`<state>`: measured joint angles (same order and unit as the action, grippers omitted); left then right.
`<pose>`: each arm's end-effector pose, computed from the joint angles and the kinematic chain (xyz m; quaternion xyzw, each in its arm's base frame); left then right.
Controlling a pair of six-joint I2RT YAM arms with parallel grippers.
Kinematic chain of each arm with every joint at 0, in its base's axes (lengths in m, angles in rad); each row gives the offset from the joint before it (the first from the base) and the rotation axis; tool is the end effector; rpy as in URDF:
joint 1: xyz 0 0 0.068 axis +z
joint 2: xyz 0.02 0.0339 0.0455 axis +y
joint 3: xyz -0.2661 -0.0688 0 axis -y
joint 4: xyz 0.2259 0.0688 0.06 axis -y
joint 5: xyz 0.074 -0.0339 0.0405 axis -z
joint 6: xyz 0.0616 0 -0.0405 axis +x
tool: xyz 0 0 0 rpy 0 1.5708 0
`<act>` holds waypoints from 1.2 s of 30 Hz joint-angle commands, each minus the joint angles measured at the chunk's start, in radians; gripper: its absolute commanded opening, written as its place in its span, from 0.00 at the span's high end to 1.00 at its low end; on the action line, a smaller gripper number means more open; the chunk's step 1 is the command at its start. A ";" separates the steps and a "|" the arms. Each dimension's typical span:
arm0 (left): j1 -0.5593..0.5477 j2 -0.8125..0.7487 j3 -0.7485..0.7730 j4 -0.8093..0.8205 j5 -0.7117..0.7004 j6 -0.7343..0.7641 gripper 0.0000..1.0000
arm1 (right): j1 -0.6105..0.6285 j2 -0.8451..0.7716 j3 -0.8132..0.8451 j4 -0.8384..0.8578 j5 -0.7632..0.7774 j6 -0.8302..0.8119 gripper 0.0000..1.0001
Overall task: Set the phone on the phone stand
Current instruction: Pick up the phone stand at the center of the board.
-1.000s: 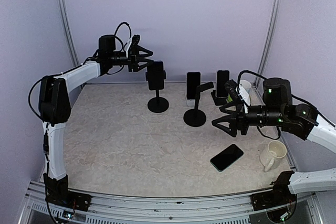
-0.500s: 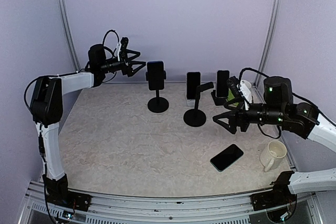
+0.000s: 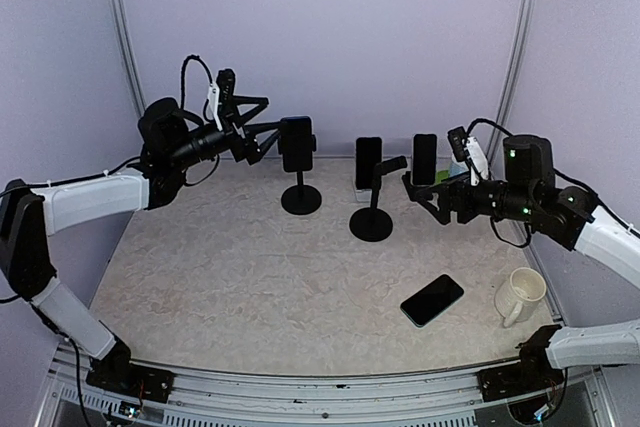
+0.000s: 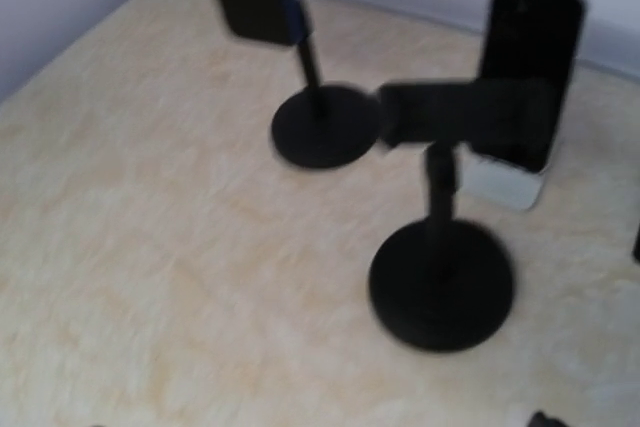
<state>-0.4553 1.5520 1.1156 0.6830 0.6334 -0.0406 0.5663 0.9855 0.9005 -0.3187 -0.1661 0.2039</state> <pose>0.3118 -0.1932 0.3686 0.3606 0.5211 -0.3695 0.6796 0.1862 0.1304 0.3230 -0.1948 0.8098 0.2704 0.4829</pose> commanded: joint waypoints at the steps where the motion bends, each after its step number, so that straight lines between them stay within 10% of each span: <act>1: -0.117 -0.096 -0.158 -0.015 -0.158 0.022 0.01 | -0.099 0.067 0.030 0.149 -0.107 0.048 0.13; 25: -0.810 -0.612 -0.722 -0.200 -0.890 -0.241 0.01 | -0.230 0.618 0.308 0.363 -0.246 -0.001 0.64; 36: -0.924 -0.739 -0.776 -0.314 -1.035 -0.315 0.01 | -0.230 0.649 0.308 0.342 -0.258 -0.038 0.94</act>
<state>-1.3647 0.8352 0.3595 0.4126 -0.3294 -0.3202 0.3416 1.6367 1.1961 0.0257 -0.4030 0.1852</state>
